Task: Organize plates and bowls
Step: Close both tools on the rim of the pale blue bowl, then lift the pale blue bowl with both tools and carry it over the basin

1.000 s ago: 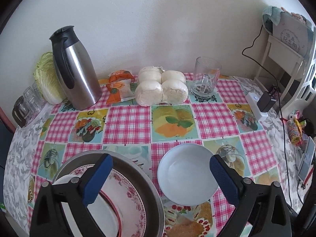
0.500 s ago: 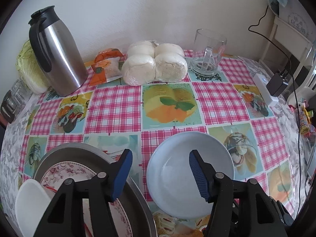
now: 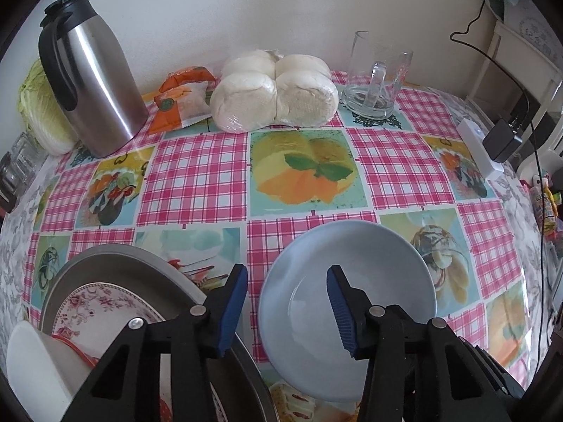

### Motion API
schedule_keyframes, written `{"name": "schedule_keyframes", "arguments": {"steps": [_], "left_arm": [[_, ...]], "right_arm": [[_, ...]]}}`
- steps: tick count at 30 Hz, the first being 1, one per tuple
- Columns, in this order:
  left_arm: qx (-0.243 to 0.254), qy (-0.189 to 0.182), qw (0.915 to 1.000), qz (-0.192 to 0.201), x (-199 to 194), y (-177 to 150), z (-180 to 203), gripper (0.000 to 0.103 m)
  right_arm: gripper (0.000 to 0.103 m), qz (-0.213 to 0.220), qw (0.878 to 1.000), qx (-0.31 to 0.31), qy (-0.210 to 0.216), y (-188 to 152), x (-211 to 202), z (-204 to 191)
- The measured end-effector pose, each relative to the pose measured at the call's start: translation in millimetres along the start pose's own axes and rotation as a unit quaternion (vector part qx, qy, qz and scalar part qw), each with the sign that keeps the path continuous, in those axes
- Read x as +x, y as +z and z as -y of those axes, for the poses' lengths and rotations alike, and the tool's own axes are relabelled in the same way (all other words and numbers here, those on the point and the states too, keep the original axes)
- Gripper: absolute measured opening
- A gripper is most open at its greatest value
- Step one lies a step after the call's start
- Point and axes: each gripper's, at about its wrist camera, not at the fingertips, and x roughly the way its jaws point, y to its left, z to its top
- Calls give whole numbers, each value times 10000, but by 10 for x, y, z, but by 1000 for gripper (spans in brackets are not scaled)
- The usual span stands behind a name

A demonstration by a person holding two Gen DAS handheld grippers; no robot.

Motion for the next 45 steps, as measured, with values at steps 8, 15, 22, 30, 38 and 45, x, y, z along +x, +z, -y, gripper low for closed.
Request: {"name": "schedule_keyframes", "arguments": {"steps": [8,15,22,30,38,45], "left_arm": [[-69,-105,9999,1,-39,8,-9,51],[7,-153,9999,-28,-24,-7,31,51],[54,-193,9997,-119,43,-52,103,48],[155,-334,9989,-274,129,-112,203,37],[333,-381,9982,-312,159,-144,283,23],[262,-454,9981,-334,128,-142,252,16]], "right_arm": [[12,192,9997,-29,151,12,-66,-26],[10,229,9996,51,146,56,-127,95],[10,216,9995,183,116,106,-182,247],[10,172,9993,315,135,113,-165,359],[11,50,9992,369,161,80,-59,422],[11,-54,9988,428,226,61,-31,397]]}}
